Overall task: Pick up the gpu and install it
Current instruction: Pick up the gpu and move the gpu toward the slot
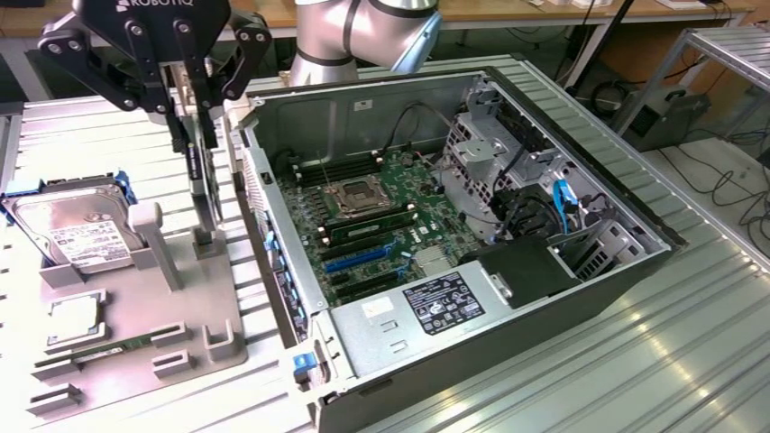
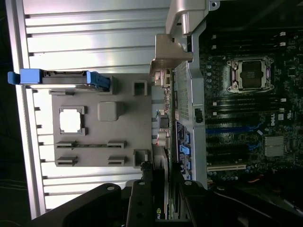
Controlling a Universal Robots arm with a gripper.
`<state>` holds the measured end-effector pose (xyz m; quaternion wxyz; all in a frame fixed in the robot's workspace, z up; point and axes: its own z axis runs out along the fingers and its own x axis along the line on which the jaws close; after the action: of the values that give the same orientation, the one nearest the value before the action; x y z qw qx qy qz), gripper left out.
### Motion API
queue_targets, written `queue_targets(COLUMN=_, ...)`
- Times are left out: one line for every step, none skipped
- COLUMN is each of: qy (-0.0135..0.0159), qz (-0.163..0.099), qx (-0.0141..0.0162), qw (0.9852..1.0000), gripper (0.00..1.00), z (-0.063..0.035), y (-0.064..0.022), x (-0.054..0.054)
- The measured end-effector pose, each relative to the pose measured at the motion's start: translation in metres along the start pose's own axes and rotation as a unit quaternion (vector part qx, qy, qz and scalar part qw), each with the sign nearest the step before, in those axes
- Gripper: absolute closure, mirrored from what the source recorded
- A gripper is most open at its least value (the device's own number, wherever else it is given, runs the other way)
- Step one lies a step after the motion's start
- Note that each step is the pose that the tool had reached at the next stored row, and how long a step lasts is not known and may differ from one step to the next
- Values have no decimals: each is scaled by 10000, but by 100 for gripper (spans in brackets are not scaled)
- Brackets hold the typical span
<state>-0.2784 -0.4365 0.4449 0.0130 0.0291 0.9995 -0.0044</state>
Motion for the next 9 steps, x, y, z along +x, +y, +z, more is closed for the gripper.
queue_targets(qy=0, qz=0, qx=0, qw=10000, gripper=74, z=0, y=0, x=-3)
queue_targets(qy=0, qz=0, qx=1, qw=10000, gripper=74, z=0, y=0, x=-5)
queue_targets(qy=0, qz=0, qx=0, qw=10000, gripper=74, z=1, y=1, x=-7)
queue_targets(qy=0, qz=0, qx=1, qw=10000, gripper=74, z=1, y=0, x=-9)
queue_targets(qy=0, qz=0, qx=1, qw=10000, gripper=74, z=1, y=1, x=-11)
queue_targets(qy=0, qz=0, qx=1, qw=10000, gripper=74, z=1, y=1, x=-13)
queue_targets(qy=0, qz=0, qx=1, qw=10000, gripper=74, z=1, y=1, x=-15)
queue_targets(qy=0, qz=0, qx=1, qw=10000, gripper=74, z=1, y=1, x=-16)
queue_targets(qy=0, qz=0, qx=1, qw=10000, gripper=74, z=2, y=1, x=-18)
